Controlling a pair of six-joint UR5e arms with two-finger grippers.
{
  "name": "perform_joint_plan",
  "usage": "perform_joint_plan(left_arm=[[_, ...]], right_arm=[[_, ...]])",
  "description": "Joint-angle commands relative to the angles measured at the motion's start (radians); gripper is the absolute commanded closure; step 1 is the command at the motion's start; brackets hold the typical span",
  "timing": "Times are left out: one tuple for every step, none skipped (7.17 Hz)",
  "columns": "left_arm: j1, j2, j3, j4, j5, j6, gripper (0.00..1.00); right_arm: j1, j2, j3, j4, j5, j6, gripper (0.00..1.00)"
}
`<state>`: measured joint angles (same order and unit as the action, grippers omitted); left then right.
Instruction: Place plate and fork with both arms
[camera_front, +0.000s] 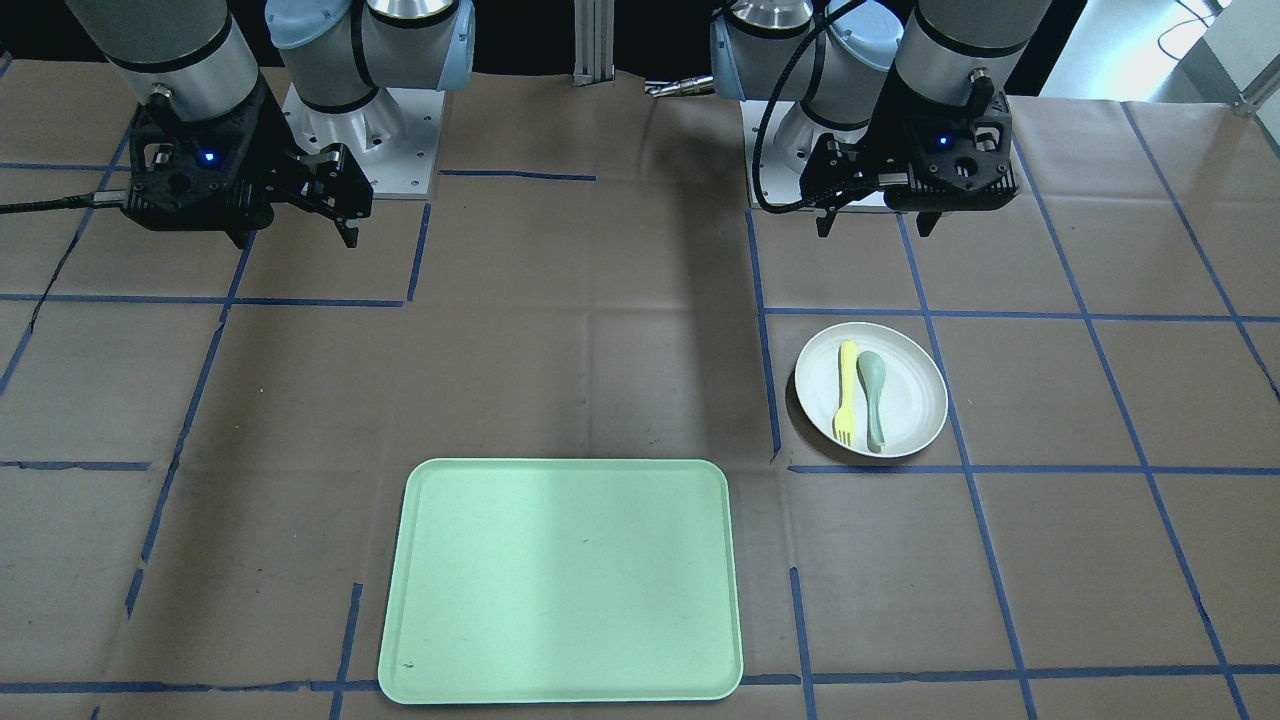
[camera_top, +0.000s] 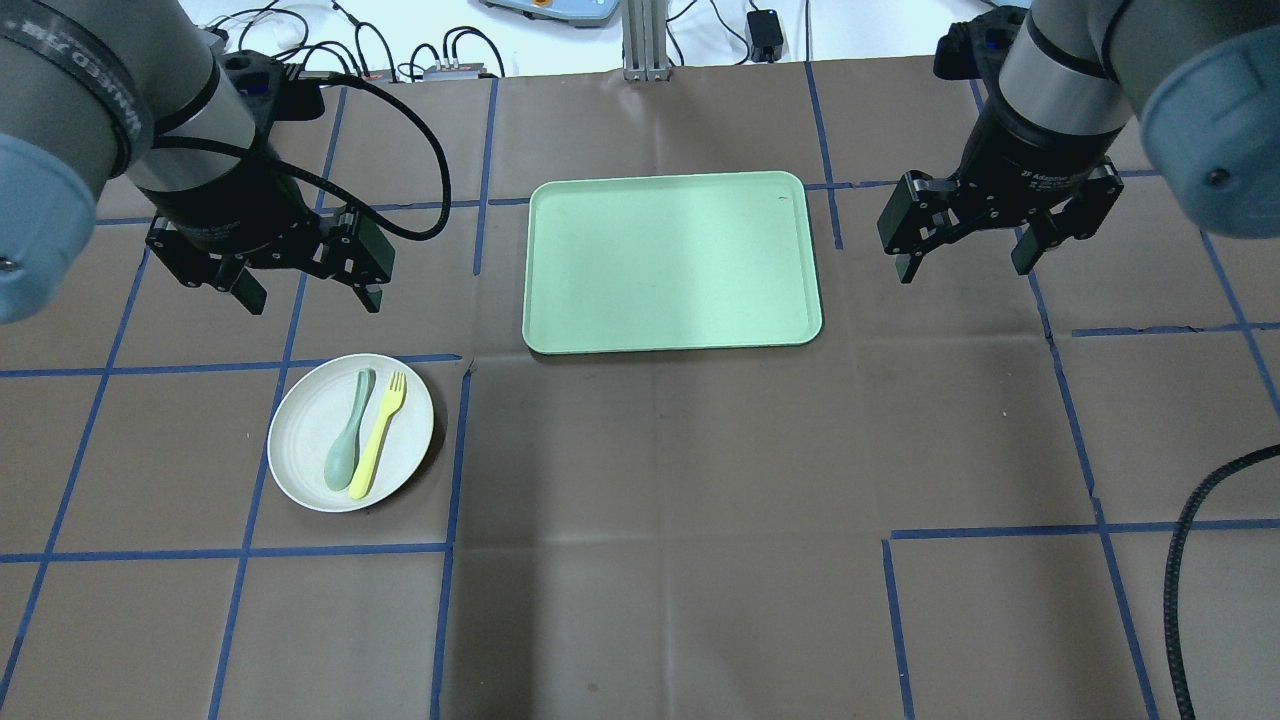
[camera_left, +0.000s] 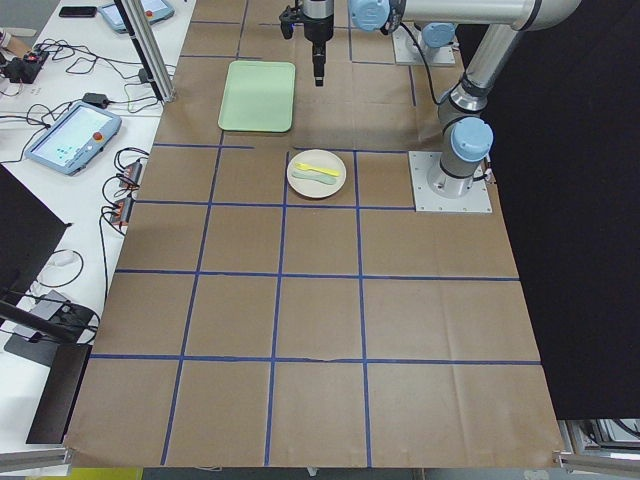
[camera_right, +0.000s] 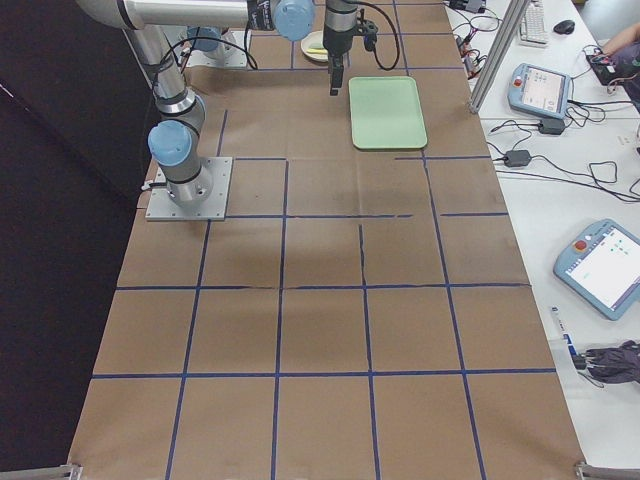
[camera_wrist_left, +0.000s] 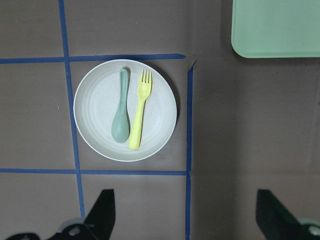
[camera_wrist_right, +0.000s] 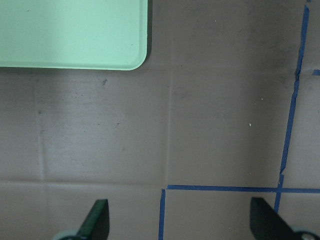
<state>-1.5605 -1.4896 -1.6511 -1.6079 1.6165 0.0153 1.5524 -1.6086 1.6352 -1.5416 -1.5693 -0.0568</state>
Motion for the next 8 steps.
perform_joint_plan(left_arm=[[-0.004,0.018,0.016,-0.022,0.008,-0.002,0.00],[-0.003,0.035,0.010,-0.080,0.006,-0.006,0.00],[0.002,0.029,-0.015,-0.083,-0.001,-0.008,0.00],[0.035,0.016,-0.016,-0.073,-0.001,0.055,0.00],[0.112,-0.006,-0.038,-0.072,-0.010,0.158,0.00],[0.216,-0.020,-0.077,-0.020,-0.059,0.281,0.00],[0.297,-0.023,-0.123,0.026,-0.096,0.401,0.00],[0.351,-0.027,-0.178,0.055,-0.110,0.463,0.00]], right_arm=[[0.000,-0.001,0.000,0.000,0.000,0.000,0.00],[0.000,-0.001,0.000,0.000,0.000,0.000,0.00],[0.000,-0.001,0.000,0.000,0.000,0.000,0.00],[0.000,-0.001,0.000,0.000,0.000,0.000,0.00],[0.000,-0.001,0.000,0.000,0.000,0.000,0.00],[0.000,-0.001,0.000,0.000,0.000,0.000,0.00],[0.000,-0.001,0.000,0.000,0.000,0.000,0.00],[0.000,-0.001,0.000,0.000,0.000,0.000,0.00]])
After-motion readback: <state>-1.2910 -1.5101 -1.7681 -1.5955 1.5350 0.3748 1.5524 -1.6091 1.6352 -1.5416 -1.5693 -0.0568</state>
